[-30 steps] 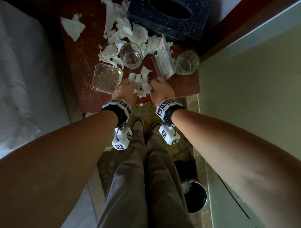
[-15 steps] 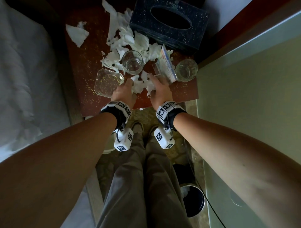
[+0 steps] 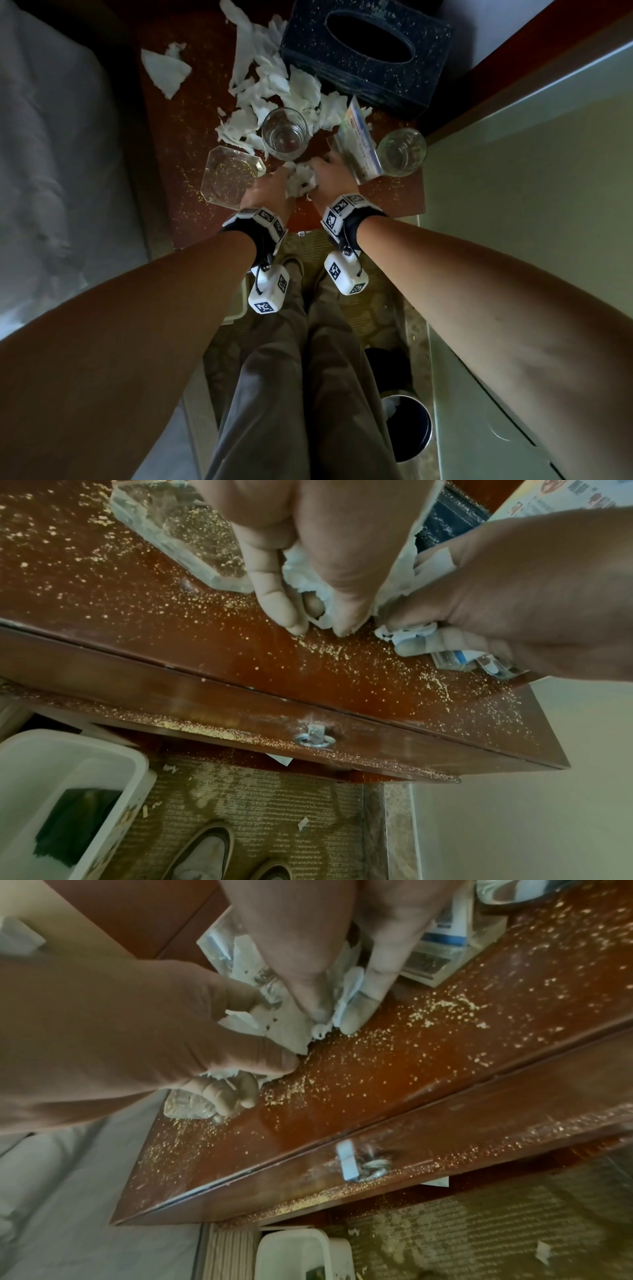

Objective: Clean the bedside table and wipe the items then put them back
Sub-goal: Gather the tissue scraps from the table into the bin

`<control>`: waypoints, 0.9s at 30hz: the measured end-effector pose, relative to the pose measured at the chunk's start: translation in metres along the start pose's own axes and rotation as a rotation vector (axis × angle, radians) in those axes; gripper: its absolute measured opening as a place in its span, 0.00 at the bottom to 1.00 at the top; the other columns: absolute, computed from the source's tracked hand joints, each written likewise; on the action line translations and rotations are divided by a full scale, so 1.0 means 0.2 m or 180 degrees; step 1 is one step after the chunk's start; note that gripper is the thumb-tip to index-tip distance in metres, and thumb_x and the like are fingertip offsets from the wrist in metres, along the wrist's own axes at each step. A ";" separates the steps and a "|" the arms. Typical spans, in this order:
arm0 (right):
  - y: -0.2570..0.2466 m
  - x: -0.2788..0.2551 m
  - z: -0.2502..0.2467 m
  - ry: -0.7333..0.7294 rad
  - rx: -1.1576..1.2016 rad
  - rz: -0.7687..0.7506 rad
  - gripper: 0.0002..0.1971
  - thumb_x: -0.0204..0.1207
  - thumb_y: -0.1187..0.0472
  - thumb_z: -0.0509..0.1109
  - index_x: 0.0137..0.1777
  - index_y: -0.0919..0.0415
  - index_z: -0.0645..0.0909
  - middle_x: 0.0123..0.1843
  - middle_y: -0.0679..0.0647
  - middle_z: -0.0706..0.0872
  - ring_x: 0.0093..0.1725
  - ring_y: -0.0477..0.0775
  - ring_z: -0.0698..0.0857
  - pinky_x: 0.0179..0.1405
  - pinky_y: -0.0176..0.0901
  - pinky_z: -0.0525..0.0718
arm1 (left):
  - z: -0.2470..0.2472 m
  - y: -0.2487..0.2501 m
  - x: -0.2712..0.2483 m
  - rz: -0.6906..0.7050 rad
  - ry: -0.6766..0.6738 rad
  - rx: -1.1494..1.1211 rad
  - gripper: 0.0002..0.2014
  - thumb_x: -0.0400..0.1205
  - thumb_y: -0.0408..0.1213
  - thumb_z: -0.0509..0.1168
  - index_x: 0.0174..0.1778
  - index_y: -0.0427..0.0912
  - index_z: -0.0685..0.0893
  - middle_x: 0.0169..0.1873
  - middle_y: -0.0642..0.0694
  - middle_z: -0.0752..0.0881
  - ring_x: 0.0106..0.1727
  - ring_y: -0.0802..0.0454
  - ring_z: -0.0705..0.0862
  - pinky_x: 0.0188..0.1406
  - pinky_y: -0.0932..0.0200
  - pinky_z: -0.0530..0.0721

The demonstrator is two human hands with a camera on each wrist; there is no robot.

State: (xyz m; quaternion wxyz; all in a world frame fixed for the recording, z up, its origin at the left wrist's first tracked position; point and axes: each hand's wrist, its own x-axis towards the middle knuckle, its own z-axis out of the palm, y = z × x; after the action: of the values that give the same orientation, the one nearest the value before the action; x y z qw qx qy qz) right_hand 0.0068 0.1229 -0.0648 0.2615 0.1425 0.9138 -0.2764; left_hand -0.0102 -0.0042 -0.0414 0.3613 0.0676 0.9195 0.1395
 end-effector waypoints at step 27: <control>-0.22 -0.26 -0.52 -0.0325 0.1698 0.0857 0.10 0.81 0.60 0.68 0.58 0.64 0.81 0.66 0.64 0.84 0.64 0.63 0.84 0.68 0.57 0.80 | -0.44 0.07 -0.15 -0.0439 0.0405 -0.0057 0.19 0.84 0.40 0.63 0.72 0.44 0.77 0.65 0.35 0.80 0.66 0.34 0.80 0.61 0.47 0.80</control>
State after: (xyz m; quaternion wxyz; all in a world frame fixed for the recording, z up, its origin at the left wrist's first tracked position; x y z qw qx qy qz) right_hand -0.0107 0.1417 0.0568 0.2948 0.3119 0.7675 -0.4762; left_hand -0.0482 -0.0150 0.0431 0.3115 -0.0081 0.9418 0.1265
